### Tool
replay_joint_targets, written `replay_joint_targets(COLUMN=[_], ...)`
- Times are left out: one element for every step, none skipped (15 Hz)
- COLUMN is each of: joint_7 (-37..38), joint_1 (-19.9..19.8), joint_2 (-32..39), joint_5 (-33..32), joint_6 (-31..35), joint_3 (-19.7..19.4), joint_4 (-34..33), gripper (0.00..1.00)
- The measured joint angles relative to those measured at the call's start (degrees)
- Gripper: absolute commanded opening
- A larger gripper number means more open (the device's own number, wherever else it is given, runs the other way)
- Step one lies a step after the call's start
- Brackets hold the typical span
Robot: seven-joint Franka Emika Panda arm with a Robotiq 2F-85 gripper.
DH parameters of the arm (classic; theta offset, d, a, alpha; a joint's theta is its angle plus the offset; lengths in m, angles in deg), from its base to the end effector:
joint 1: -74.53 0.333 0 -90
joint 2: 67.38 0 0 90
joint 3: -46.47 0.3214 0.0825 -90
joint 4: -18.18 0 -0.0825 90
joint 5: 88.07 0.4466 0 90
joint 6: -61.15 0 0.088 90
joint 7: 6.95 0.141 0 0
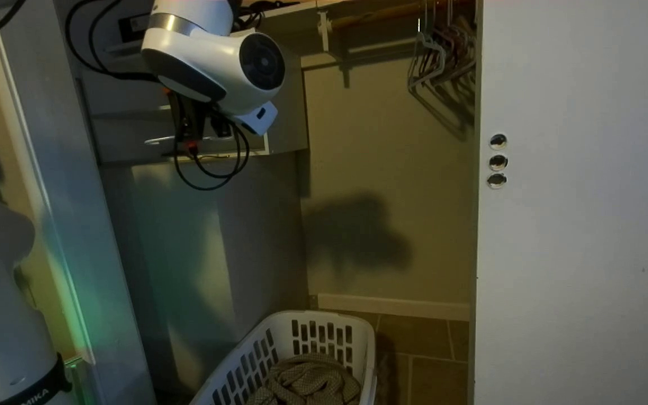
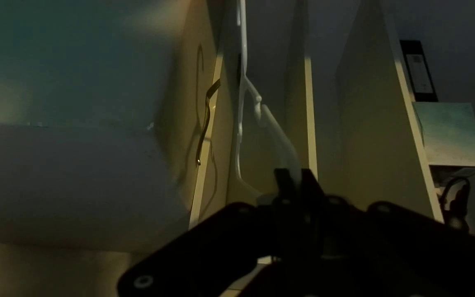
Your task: Move the white hanger to the bottom shelf
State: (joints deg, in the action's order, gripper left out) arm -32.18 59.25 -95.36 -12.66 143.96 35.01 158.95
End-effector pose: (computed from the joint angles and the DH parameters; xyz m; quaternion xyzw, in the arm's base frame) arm 0.4323 -0.0611 0.5060 -0.7342 0.0770 -0.0828 0.6695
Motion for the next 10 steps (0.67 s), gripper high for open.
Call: replay_joint_targets(joint_7=[0.2,0.5,0.8,1.1,1.5,1.9,2.3,2.7,3.1,3.3], joint_1=[0.2,0.4,0.7,1.1,1.7,2.3,3.0,3.7,4.6,5.4], joint_2=[0.0,0.0,0.0,0.0,0.0,0.0,0.0,0.0,0.0,0.1], joint_5=[1.0,2.1,3.1,4.1,5.4,6.7,8.1,9.7,11.4,12.8], joint_6=[1.8,3.7,5.8,7.9,10.1,12.3,14.4,16.6,18.9,21.0], joint_3=[1.2,2.4,3.6,4.7,5.8,6.9,7.9,8.9,9.9,10.9], joint_4=[0.0,0.0,0.0,0.0,0.0,0.0,0.0,0.0,-0.1,-0.2], gripper=[0.02,0.02,0.02,0.02,0.02,0.02,0.02,0.02,0.02,0.02])
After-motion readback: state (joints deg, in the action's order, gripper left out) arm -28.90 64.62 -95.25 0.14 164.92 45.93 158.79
